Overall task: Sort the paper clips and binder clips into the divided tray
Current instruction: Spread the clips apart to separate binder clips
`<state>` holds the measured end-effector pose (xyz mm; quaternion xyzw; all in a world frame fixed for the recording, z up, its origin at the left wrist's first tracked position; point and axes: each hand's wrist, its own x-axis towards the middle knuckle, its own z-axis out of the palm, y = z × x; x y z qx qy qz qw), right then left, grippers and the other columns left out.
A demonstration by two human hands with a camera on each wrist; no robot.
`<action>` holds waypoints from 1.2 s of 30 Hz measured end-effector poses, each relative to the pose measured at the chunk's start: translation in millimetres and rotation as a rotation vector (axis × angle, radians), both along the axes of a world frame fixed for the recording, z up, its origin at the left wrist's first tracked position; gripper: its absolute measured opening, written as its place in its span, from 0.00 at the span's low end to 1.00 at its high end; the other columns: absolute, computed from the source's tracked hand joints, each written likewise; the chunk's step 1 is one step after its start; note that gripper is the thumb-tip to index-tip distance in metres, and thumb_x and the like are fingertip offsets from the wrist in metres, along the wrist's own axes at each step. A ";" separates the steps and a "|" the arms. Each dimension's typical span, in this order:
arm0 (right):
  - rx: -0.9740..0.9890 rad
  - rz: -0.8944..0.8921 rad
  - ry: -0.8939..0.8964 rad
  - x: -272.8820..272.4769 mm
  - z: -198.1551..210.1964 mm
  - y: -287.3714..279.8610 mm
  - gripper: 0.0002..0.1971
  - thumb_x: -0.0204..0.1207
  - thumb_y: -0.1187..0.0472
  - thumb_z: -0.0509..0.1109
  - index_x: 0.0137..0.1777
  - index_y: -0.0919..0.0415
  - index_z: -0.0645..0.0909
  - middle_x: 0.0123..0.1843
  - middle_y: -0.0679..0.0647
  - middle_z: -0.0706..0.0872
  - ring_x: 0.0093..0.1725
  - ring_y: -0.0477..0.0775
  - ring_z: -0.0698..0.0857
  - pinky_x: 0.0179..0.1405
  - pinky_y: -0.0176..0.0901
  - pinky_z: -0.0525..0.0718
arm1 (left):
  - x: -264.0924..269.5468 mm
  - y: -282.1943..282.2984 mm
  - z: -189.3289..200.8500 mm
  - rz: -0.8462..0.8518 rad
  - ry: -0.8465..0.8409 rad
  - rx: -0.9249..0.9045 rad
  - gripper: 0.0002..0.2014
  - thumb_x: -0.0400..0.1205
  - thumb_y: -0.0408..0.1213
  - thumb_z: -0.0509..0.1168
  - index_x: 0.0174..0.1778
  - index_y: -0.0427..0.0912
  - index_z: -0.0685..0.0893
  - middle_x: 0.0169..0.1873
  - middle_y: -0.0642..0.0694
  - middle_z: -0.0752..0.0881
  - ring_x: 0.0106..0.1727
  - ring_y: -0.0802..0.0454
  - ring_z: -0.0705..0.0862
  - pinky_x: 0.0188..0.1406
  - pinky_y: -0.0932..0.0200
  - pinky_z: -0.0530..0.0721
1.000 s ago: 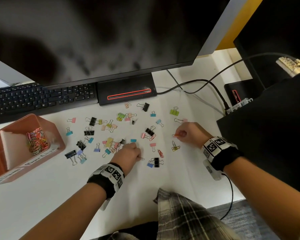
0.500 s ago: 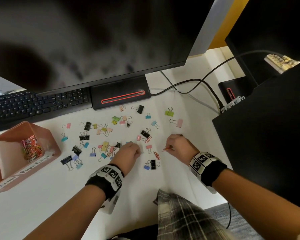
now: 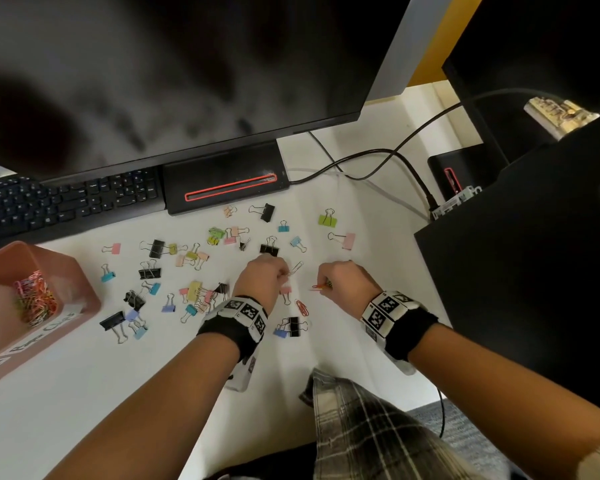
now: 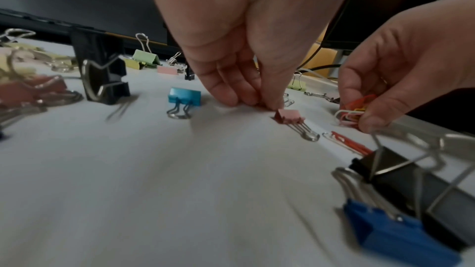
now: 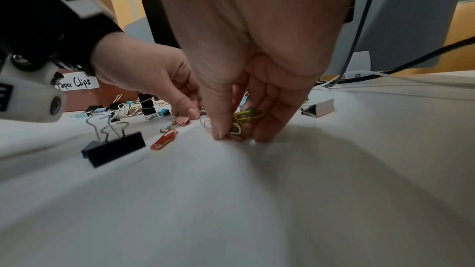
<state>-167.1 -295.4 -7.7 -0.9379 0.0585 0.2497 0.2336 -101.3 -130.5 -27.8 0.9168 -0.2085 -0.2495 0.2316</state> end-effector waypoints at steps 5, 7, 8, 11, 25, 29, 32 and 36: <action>0.028 -0.044 0.029 1.1 1.1 0.2 0.07 0.76 0.62 0.68 0.52 0.62 0.82 0.53 0.59 0.86 0.52 0.59 0.84 0.52 0.47 0.82 | 4.1 0.3 -5.6 -0.080 -0.061 0.090 0.06 0.81 0.34 0.62 0.49 0.40 0.83 0.49 0.44 0.78 0.50 0.46 0.79 0.46 0.56 0.79; 0.058 -0.062 0.032 1.1 -0.2 -0.5 0.07 0.76 0.63 0.69 0.51 0.63 0.83 0.52 0.60 0.86 0.51 0.59 0.84 0.53 0.47 0.82 | 6.2 -0.6 -5.1 -0.151 -0.087 0.135 0.05 0.80 0.33 0.63 0.49 0.41 0.81 0.48 0.45 0.79 0.50 0.47 0.78 0.46 0.55 0.78; 0.069 -0.069 0.034 1.0 -1.3 -0.9 0.06 0.75 0.64 0.69 0.50 0.64 0.84 0.52 0.60 0.86 0.51 0.59 0.84 0.53 0.47 0.83 | 7.4 -0.8 -4.0 -0.172 -0.090 0.155 0.05 0.79 0.32 0.63 0.49 0.42 0.80 0.47 0.45 0.80 0.49 0.46 0.78 0.46 0.55 0.78; 0.086 -0.077 0.023 -0.5 -4.5 -1.4 0.06 0.74 0.65 0.70 0.49 0.64 0.84 0.51 0.59 0.86 0.51 0.59 0.84 0.52 0.47 0.82 | 9.5 0.2 -4.1 -0.160 -0.051 0.182 0.07 0.79 0.31 0.61 0.52 0.42 0.79 0.48 0.43 0.82 0.49 0.45 0.80 0.48 0.52 0.81; 0.132 -0.180 -0.048 -9.9 -12.2 -23.2 0.02 0.70 0.68 0.72 0.39 0.62 0.84 0.41 0.56 0.88 0.41 0.56 0.84 0.40 0.41 0.80 | -4.3 6.6 19.1 -0.352 0.072 -0.093 0.05 0.80 0.36 0.65 0.48 0.43 0.85 0.43 0.49 0.82 0.45 0.56 0.77 0.48 0.65 0.73; 0.180 -0.177 -0.075 -4.4 -13.3 -31.8 0.02 0.69 0.70 0.73 0.38 0.64 0.84 0.40 0.58 0.88 0.39 0.52 0.82 0.40 0.39 0.78 | -12.6 -3.3 8.4 -0.669 0.077 0.207 0.18 0.77 0.35 0.68 0.64 0.43 0.80 0.55 0.43 0.81 0.60 0.47 0.76 0.56 0.57 0.75; 0.197 -0.148 -0.083 -3.2 -15.9 -29.8 0.04 0.68 0.72 0.72 0.37 0.64 0.84 0.37 0.54 0.84 0.38 0.50 0.79 0.40 0.36 0.75 | -13.5 -3.5 -0.7 -0.772 0.061 0.350 0.26 0.68 0.34 0.76 0.63 0.41 0.78 0.57 0.42 0.78 0.60 0.44 0.75 0.52 0.55 0.75; 0.258 -0.078 -0.183 0.4 -18.2 -24.4 0.06 0.64 0.75 0.73 0.34 0.63 0.84 0.37 0.51 0.80 0.38 0.52 0.80 0.43 0.36 0.75 | -18.7 4.6 -10.3 -0.658 0.029 0.254 0.19 0.71 0.34 0.74 0.58 0.42 0.80 0.51 0.44 0.76 0.57 0.46 0.75 0.49 0.56 0.74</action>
